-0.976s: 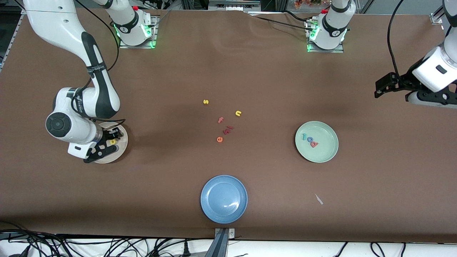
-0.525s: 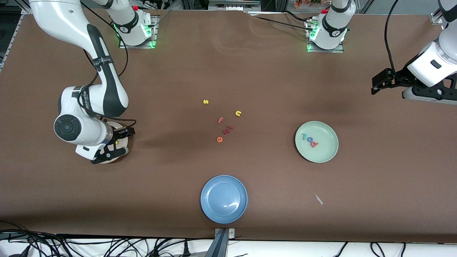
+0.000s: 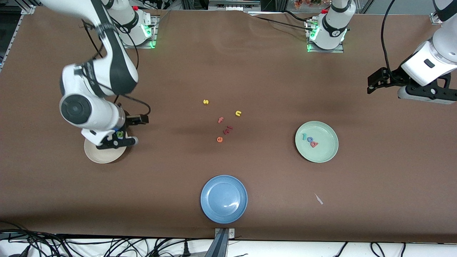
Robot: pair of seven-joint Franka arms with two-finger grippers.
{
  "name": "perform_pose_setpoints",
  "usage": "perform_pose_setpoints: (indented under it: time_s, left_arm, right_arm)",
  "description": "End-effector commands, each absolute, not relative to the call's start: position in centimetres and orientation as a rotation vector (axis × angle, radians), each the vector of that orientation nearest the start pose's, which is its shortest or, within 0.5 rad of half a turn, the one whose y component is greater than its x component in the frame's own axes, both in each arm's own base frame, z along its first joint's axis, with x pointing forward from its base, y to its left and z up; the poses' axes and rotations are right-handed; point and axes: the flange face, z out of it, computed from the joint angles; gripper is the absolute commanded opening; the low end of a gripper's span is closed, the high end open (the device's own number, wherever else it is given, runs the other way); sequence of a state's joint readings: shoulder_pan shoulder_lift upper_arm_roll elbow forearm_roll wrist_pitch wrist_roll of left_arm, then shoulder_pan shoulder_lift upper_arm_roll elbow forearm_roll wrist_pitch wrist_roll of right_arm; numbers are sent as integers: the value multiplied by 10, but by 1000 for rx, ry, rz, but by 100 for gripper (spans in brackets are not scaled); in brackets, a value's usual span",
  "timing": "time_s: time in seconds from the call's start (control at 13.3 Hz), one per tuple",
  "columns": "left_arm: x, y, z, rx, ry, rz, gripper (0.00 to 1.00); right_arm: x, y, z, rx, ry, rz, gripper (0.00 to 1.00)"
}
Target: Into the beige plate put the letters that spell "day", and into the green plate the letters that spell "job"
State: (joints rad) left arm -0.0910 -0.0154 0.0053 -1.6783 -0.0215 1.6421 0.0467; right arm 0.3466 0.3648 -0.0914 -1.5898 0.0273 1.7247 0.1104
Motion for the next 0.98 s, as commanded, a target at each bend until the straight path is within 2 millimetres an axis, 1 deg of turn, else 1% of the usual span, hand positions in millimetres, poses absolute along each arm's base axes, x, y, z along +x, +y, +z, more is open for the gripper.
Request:
perform_pose_setpoints:
  time_s: [0.0, 0.08, 0.15, 0.23, 0.3, 0.38, 0.45, 0.53, 0.6, 0.68, 0.75, 0.83, 0.9]
  left_arm:
    - [547, -61, 598, -3135, 231, 27, 100]
    - [545, -69, 598, -3131, 250, 46, 100]
    - [544, -68, 598, -3130, 243, 53, 100]
    - [544, -68, 598, -3130, 243, 53, 100]
    - [544, -68, 598, -3130, 241, 53, 100]
    - [544, -68, 598, -3130, 240, 53, 100]
    - [544, -69, 598, -3129, 245, 55, 100]
    - [544, -69, 598, -3130, 243, 53, 100]
    - [544, -69, 598, -3130, 243, 53, 100]
    - [544, -69, 598, -3129, 243, 55, 100]
    - [544, -68, 598, -3130, 243, 53, 100]
    - [544, -68, 598, -3130, 241, 55, 100]
    - [544, -69, 598, -3129, 243, 55, 100]
  right_arm:
    - [573, 136, 480, -3182, -188, 314, 100]
    - [565, 118, 498, -3176, -161, 311, 100]
    - [559, 100, 514, -3173, -138, 300, 100]
    - [555, 87, 527, -3178, -127, 298, 100]
    - [553, 70, 536, -3192, -112, 283, 100]
    - [553, 58, 545, -3204, -116, 262, 100]
    - [552, 53, 551, -3207, -108, 246, 100]
    - [554, 40, 563, -3206, -75, 210, 100]
    - [553, 26, 567, -3200, -75, 235, 100]
    - [550, 20, 568, -3189, -152, 282, 100]
    - [550, 5, 568, -3179, -135, 288, 100]
    - [550, -4, 568, -3174, -115, 288, 100]
    - [550, -4, 568, -3172, -115, 291, 100]
